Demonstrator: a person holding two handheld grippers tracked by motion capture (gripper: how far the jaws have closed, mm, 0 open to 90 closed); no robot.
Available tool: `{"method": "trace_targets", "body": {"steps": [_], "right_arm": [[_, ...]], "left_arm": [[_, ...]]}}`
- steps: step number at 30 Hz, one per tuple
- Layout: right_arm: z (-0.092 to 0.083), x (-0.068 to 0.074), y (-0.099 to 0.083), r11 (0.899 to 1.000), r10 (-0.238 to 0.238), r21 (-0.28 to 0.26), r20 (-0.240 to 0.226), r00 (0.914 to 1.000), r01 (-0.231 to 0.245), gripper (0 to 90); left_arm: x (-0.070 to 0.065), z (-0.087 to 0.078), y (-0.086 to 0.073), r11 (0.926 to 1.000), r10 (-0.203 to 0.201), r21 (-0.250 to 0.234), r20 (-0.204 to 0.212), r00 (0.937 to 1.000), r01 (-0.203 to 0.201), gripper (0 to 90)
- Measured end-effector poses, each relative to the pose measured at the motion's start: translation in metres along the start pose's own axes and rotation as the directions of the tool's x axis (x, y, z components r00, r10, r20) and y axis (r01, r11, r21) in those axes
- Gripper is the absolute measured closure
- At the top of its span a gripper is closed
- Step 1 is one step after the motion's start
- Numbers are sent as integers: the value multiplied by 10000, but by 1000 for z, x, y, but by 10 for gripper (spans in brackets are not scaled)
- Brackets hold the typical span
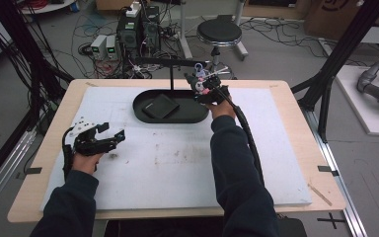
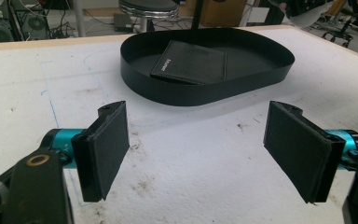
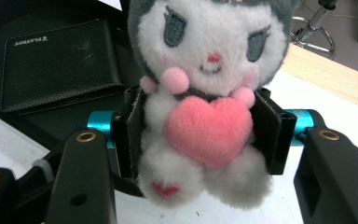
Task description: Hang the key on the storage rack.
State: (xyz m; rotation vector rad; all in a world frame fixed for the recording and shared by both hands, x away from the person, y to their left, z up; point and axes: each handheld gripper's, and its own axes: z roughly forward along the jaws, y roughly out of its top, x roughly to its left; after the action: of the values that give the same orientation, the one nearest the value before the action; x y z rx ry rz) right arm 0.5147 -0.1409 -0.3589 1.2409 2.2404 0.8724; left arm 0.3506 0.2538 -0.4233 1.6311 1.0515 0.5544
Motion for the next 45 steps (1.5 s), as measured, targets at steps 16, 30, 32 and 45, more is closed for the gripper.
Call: {"method": "trace_targets", "body": {"steps": [16, 30, 32, 45], "right_arm": [[-19, 4, 4, 9940, -949, -587, -377, 9948, 926, 219], [-109, -13, -12, 9720, -2262, -822, -711, 9715, 2203, 218], [-121, -18, -23, 9631, -2340, -1515, -643, 9701, 2223, 238], [-132, -35, -137, 9663, -1373, -2262, -500, 9893, 1227, 213]], "left_arm": [[0, 0, 0, 10000, -1, 7, -22, 10000, 1, 223], [-1, -2, 0, 10000, 52, -54, -42, 10000, -52, 223], [-1, -2, 0, 9999, 29, -102, -51, 10000, -30, 223], [0, -4, 0, 9995, -155, -263, -147, 9998, 151, 223]]}}
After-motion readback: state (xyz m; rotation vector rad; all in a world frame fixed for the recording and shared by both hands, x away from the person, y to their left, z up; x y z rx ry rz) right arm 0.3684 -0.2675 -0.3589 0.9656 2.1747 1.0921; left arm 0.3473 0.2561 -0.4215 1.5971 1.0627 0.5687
